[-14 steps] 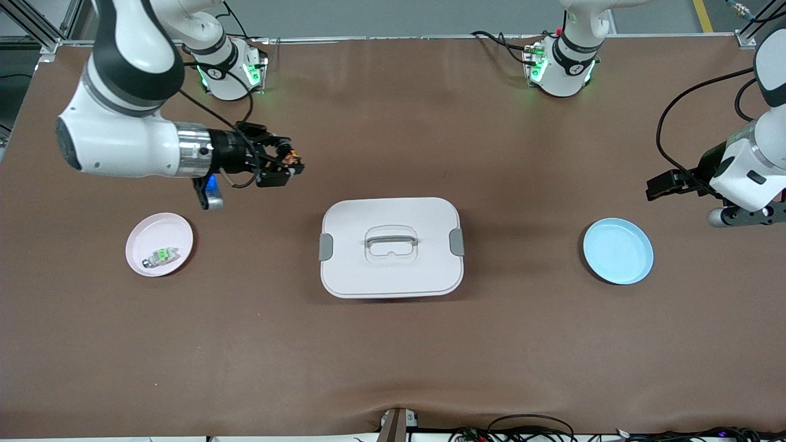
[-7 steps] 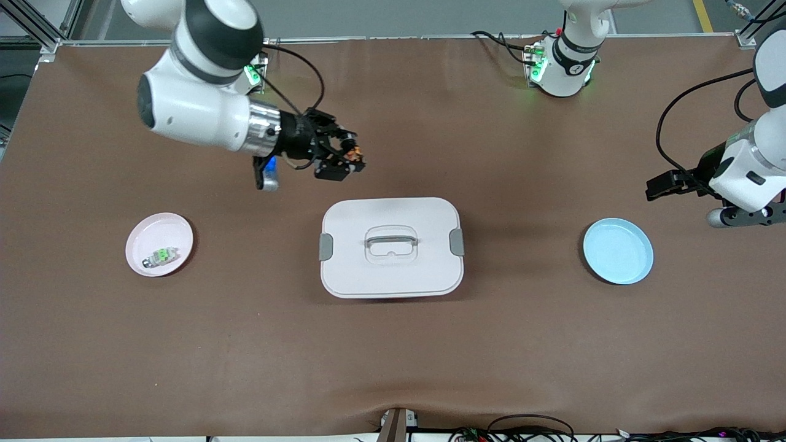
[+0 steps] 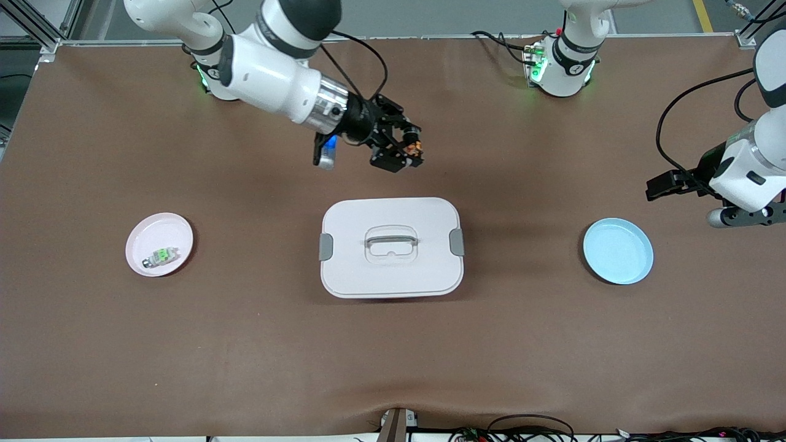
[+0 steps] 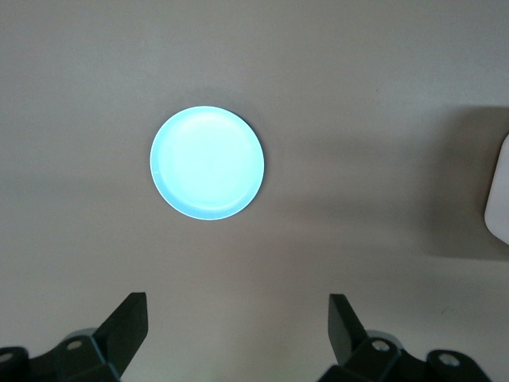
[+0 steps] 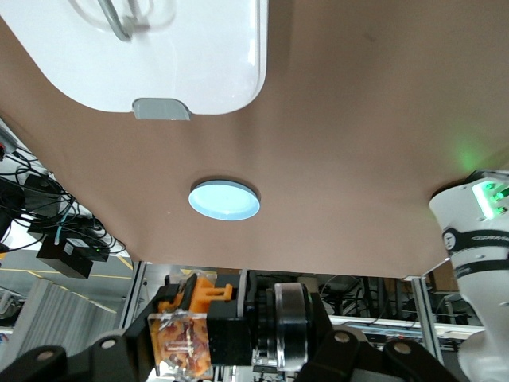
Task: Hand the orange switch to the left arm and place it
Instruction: 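Lift the switch with the right gripper and carry it past the box, then hold the switch with the right gripper while the left gripper reaches it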
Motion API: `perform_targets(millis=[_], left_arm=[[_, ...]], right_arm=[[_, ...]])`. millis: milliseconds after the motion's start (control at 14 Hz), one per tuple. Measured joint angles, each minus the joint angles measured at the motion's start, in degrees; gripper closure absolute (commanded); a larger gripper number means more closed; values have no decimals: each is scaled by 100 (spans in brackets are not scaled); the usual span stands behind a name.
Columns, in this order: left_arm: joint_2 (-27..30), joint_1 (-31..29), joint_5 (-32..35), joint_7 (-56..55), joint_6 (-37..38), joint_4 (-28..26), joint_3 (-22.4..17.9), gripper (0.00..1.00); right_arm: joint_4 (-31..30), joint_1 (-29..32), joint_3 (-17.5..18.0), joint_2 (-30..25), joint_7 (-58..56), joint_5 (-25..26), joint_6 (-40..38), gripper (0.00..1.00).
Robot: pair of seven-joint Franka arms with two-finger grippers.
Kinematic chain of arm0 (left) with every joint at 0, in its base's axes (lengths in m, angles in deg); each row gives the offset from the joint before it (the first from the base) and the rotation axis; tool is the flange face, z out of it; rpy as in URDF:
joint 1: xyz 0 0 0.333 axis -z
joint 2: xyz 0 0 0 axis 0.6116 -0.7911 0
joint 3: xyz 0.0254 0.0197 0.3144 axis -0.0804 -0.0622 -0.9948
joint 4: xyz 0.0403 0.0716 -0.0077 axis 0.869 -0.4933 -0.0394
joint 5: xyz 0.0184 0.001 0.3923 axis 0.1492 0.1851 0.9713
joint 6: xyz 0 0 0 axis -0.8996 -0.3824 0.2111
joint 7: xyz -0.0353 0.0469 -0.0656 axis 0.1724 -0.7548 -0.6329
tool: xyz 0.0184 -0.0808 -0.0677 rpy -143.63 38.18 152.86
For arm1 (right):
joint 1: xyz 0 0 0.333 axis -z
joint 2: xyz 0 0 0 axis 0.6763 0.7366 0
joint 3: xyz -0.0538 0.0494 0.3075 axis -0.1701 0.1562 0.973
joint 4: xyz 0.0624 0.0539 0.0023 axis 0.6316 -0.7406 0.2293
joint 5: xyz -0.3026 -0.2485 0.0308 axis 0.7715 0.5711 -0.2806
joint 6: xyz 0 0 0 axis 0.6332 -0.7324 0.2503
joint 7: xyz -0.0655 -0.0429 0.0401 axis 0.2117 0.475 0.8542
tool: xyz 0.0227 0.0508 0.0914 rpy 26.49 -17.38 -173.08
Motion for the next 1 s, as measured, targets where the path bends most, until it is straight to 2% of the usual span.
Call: perform_targets(millis=[214,357,571,786,1000], left_arm=[[2,25,-20,-20,0,49,50,0],[7,104,-275,-265,6,114,71,0],[22,188,-1081,-602,81,153,108,0],[30,188,-1698,-608,136,158,339,0],[27,198,-2591,-618,138,152,494,0]], right_arm=[[434,-184,-9,367,543,4,150,60],[699,-220,-12,565,827,137,150,60],[974,-232,-12,768,1292,553,145,60],[1161,-251,-12,906,1425,613,145,60],[1207,-252,-13,942,1449,677,139,60]])
